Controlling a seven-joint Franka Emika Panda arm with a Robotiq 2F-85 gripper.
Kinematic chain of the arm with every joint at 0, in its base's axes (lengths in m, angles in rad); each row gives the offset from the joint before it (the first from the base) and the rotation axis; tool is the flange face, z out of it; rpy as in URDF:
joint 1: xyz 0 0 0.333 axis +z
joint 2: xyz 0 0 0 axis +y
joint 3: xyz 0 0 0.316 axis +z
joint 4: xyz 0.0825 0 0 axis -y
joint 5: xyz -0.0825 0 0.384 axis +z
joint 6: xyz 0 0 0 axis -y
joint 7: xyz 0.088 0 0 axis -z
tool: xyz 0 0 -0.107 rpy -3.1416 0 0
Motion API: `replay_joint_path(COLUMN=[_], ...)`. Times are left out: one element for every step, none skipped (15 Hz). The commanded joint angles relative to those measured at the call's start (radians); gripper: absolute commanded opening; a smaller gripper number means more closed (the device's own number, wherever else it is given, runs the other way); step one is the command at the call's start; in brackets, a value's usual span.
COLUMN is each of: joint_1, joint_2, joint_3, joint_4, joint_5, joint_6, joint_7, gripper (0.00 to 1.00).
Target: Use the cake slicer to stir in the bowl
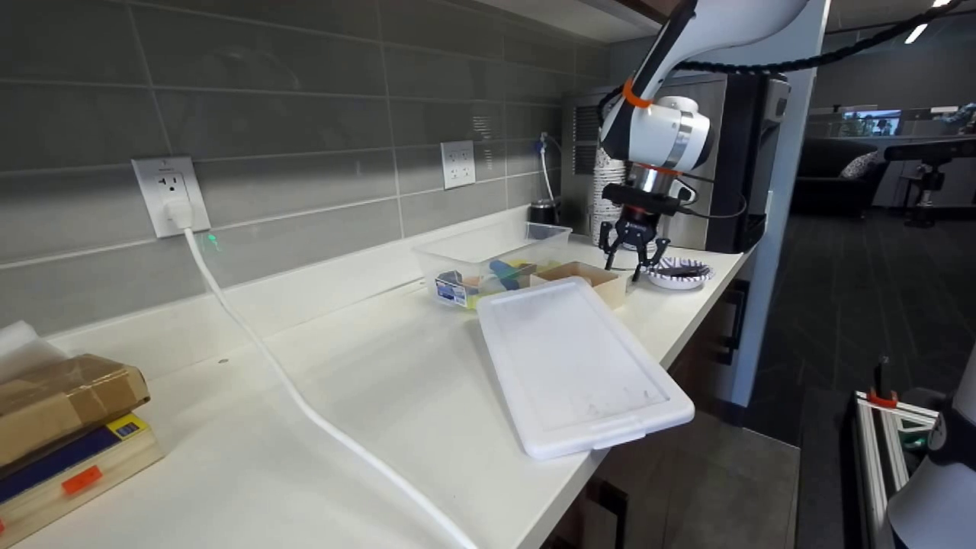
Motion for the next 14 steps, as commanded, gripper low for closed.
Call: replay_joint_path(joint_1=[-0.014,-0.014,-0.016,-0.016,-0.017,-0.018,-0.019,-0.021,-0.021,-0.021,-0.022,-0.022,-0.020,-0.018], joint_2=[0.006,0.006,0.006,0.005,0.004,0.003,0.001,0.000,-0.002,-0.003,-0.005,-0.010,-0.022,-0.033], joint_3=[0.013,0.013,0.012,0.012,0.012,0.012,0.012,0.012,0.012,0.012,0.012,0.012,0.013,0.012], joint_4=[0.016,0.015,0.015,0.015,0.015,0.015,0.014,0.013,0.012,0.011,0.010,0.008,0.003,-0.001], joint_5=[0.026,0.026,0.026,0.025,0.026,0.026,0.026,0.027,0.027,0.026,0.027,0.028,0.027,0.022], joint_6=[0.004,0.005,0.005,0.005,0.004,0.004,0.003,0.002,0.002,0.001,-0.001,-0.004,-0.006,-0.005], joint_7=[-0.008,-0.008,-0.010,-0.010,-0.011,-0.011,-0.012,-0.013,-0.014,-0.014,-0.015,-0.015,-0.018,-0.018], gripper=[0.33,0.26,0.18,0.11,0.02,0.00,0.00,0.03,0.03,0.03,0.03,0.00,0.00,0.01])
